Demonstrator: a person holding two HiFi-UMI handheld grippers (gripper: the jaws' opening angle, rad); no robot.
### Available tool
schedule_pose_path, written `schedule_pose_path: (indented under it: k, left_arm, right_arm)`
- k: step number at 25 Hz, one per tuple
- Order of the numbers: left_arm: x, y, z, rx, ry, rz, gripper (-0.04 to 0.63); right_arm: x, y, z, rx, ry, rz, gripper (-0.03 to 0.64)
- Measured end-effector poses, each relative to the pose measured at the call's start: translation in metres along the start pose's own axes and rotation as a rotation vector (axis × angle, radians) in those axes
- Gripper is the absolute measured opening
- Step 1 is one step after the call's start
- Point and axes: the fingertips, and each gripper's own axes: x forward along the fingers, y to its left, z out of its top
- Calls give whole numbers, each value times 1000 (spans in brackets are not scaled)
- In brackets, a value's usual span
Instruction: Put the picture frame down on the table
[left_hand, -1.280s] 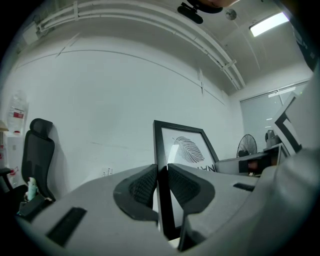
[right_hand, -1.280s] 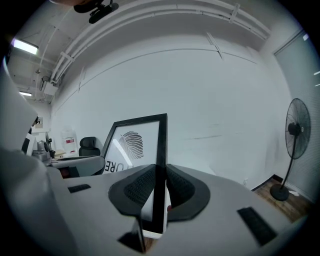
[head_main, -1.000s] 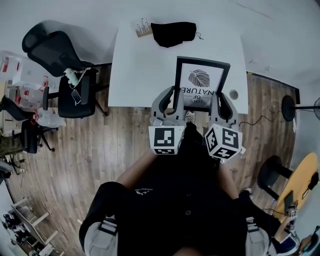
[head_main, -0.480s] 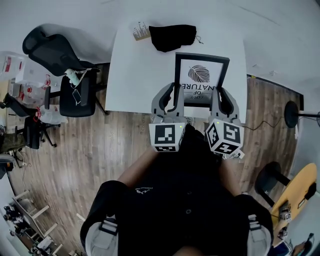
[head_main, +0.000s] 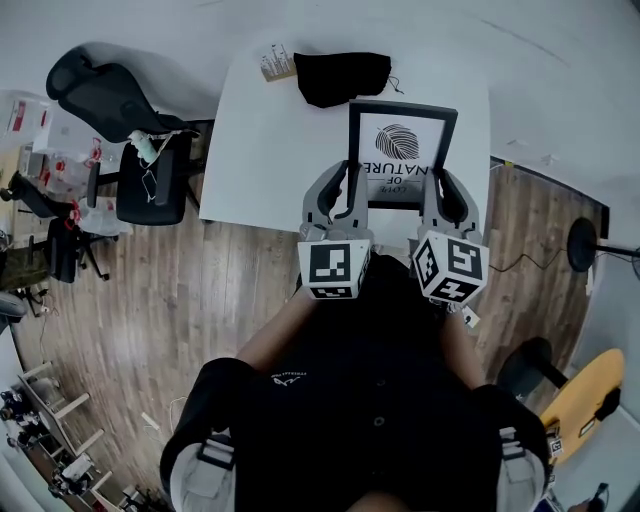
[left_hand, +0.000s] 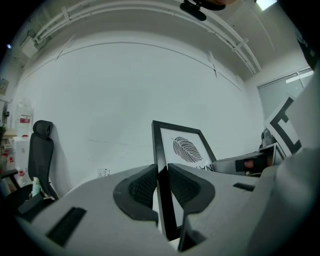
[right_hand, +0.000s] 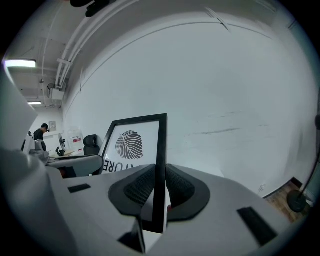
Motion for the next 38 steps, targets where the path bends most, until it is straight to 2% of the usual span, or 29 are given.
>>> schedule_pose_path:
  k: [10, 22, 30, 38]
  left_arm:
    - [25, -14, -22, -17, 44, 53, 74]
    - [31, -4, -50, -38, 104, 83, 74]
    - [44, 5, -96, -64, 223, 76, 77]
    - [56, 15, -133, -86, 296, 95, 75]
  right_arm:
    - [25, -28, -13, -9, 54, 44, 64]
    - [43, -27, -39, -12, 116, 82, 64]
    - [67, -32, -82, 14, 224, 87, 64]
    - [86, -34, -120, 51, 313, 95, 64]
